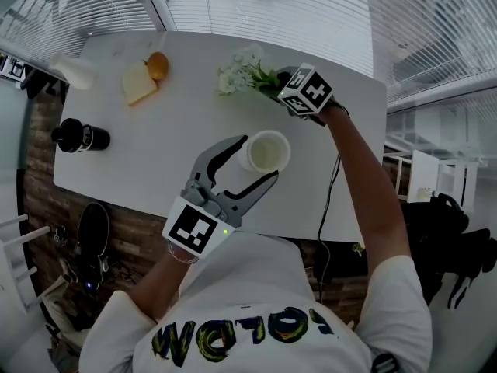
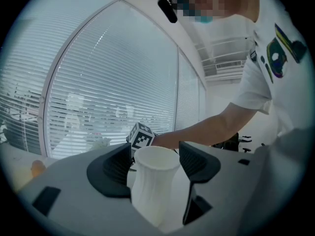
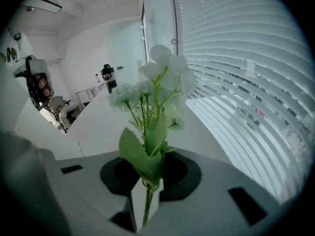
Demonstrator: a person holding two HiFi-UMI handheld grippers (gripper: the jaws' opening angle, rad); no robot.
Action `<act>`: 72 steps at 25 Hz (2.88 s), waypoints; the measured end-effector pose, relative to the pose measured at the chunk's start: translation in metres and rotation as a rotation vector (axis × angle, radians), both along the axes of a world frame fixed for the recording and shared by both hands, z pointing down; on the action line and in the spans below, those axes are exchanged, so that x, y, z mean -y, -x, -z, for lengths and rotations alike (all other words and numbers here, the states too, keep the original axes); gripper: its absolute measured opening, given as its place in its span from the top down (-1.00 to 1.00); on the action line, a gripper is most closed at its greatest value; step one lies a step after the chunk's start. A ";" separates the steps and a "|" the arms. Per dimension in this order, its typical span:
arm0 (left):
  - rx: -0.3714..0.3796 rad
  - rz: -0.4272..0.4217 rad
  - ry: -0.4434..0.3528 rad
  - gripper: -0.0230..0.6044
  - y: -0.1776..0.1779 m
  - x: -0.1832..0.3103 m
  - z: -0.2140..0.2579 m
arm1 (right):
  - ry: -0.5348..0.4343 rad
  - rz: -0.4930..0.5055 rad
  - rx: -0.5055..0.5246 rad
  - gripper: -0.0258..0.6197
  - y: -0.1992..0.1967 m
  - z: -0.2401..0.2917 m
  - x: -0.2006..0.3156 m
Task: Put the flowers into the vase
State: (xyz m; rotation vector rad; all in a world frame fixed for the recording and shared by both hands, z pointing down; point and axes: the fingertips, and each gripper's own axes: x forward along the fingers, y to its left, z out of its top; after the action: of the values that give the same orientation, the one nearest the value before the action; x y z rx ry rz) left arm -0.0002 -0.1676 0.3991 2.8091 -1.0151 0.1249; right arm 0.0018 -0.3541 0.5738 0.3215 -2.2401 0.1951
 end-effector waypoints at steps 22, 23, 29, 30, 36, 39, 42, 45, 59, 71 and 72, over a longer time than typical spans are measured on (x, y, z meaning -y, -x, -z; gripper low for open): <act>0.056 0.003 -0.023 -0.04 -0.004 0.001 -0.006 | -0.156 -0.197 0.344 0.70 0.003 0.118 0.019; 0.060 0.002 -0.028 -0.04 -0.005 0.002 -0.006 | -0.172 -0.207 0.365 0.70 0.003 0.128 0.019; 0.073 -0.002 -0.036 -0.04 -0.005 0.002 -0.006 | -0.242 -0.263 0.528 0.70 0.000 0.193 0.014; 0.077 -0.004 -0.041 -0.04 -0.005 0.002 -0.007 | -0.259 -0.266 0.547 0.70 0.000 0.203 0.012; 0.097 -0.008 -0.053 -0.04 -0.009 0.001 -0.006 | -0.310 -0.291 0.703 0.70 -0.009 0.260 -0.010; 0.104 -0.010 -0.050 -0.04 -0.008 0.001 -0.007 | -0.312 -0.294 0.796 0.70 -0.010 0.288 -0.026; 0.113 -0.013 -0.049 -0.04 -0.008 0.000 -0.010 | -0.306 -0.286 0.874 0.70 -0.009 0.309 -0.046; 0.127 -0.018 -0.054 -0.04 -0.015 -0.006 -0.015 | -0.315 -0.272 0.924 0.71 -0.015 0.320 -0.067; 0.163 -0.039 -0.049 -0.04 -0.012 0.002 -0.007 | -0.238 -0.331 1.029 0.70 -0.017 0.319 -0.091; 0.163 -0.042 -0.031 -0.04 -0.008 0.006 -0.004 | -0.214 -0.411 1.046 0.70 -0.024 0.293 -0.101; 0.163 -0.042 -0.031 -0.04 -0.008 0.005 -0.004 | -0.215 -0.416 1.045 0.70 -0.025 0.291 -0.103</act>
State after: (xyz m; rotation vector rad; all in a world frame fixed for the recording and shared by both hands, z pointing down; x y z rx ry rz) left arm 0.0082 -0.1727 0.4034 2.8879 -0.9987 0.3507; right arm 0.0266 -0.2512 0.2829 0.9794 -3.2027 0.4114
